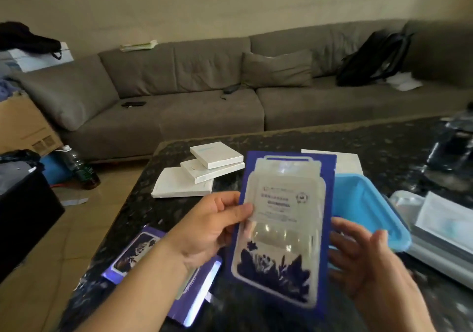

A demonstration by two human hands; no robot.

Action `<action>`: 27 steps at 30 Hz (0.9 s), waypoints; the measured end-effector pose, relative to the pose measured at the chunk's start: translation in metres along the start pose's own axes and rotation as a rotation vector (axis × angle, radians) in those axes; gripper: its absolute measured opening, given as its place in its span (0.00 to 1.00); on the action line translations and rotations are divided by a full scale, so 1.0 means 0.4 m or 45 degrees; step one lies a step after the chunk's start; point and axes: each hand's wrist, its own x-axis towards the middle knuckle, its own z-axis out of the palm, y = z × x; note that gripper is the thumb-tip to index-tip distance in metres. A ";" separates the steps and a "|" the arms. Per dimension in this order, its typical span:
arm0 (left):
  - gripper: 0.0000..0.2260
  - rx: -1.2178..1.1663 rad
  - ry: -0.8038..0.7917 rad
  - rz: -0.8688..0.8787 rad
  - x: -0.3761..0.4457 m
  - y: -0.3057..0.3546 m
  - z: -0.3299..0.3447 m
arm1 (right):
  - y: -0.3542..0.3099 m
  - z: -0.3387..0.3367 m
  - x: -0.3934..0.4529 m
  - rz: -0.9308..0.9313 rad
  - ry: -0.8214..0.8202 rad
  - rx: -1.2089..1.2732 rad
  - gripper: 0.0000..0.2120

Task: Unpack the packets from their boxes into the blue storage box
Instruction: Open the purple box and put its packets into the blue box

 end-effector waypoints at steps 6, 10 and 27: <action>0.16 -0.043 0.208 0.036 0.014 -0.018 0.082 | -0.002 0.020 0.002 0.047 0.049 -0.466 0.28; 0.14 -0.050 0.203 0.027 0.017 -0.001 0.072 | -0.027 -0.005 0.016 0.156 0.003 -0.579 0.06; 0.14 0.151 0.592 0.313 0.125 0.017 0.064 | -0.150 -0.072 0.179 0.052 0.220 -0.796 0.40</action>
